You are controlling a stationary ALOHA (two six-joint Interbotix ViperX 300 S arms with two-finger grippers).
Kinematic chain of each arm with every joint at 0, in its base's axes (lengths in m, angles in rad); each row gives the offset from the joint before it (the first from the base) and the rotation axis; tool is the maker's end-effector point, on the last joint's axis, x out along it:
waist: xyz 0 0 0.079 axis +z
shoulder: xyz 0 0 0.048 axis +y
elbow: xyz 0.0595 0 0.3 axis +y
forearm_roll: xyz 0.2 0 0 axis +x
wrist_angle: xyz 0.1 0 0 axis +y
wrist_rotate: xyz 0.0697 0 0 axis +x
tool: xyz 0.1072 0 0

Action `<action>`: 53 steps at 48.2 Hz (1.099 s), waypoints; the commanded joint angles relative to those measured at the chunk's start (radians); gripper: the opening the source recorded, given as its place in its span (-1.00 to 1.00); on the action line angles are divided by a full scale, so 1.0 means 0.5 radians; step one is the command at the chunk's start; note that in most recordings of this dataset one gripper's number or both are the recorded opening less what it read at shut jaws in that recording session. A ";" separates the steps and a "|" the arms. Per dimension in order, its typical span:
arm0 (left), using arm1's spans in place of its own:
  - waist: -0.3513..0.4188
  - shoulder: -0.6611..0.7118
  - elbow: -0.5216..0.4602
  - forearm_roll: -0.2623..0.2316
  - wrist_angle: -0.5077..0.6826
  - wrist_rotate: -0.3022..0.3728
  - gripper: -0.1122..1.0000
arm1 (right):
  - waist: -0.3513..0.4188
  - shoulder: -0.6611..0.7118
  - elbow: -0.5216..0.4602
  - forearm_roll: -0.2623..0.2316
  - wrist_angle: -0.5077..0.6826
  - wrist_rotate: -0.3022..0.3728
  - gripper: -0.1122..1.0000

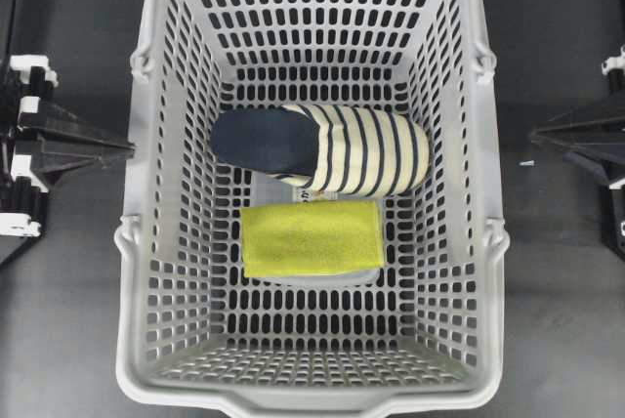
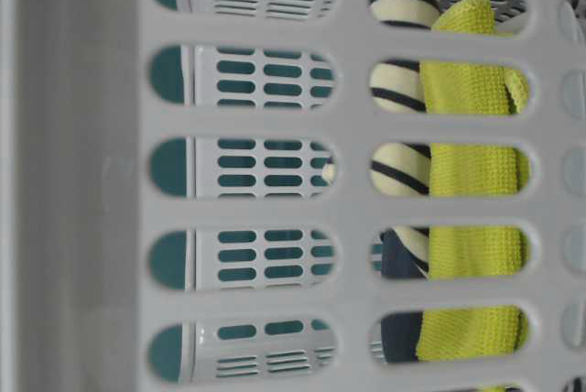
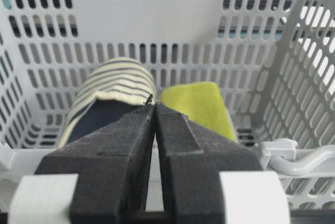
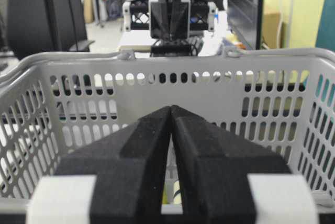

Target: Pick up the yellow cloth from the shopping basket with the left arm.

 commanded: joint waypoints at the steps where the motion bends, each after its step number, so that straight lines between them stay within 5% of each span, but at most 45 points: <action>1: -0.034 0.006 -0.147 0.077 0.043 -0.064 -0.70 | 0.006 0.018 -0.043 0.009 -0.012 0.021 -0.79; 23: -0.021 0.411 -1.003 0.080 1.236 -0.153 -0.80 | 0.012 -0.080 -0.126 0.040 0.482 0.144 -0.77; 36: -0.071 0.945 -1.559 0.080 1.644 -0.138 -0.80 | 0.012 -0.166 -0.141 0.031 0.583 0.135 0.50; 44: -0.104 1.227 -1.786 0.083 1.776 -0.117 -0.78 | 0.012 -0.193 -0.138 0.031 0.617 0.123 0.52; 48: -0.129 1.362 -1.887 0.083 1.914 -0.117 -0.60 | 0.012 -0.215 -0.129 0.031 0.617 0.123 0.51; 53: -0.160 1.555 -2.046 0.083 2.148 -0.120 -0.08 | 0.012 -0.245 -0.110 0.031 0.617 0.123 0.51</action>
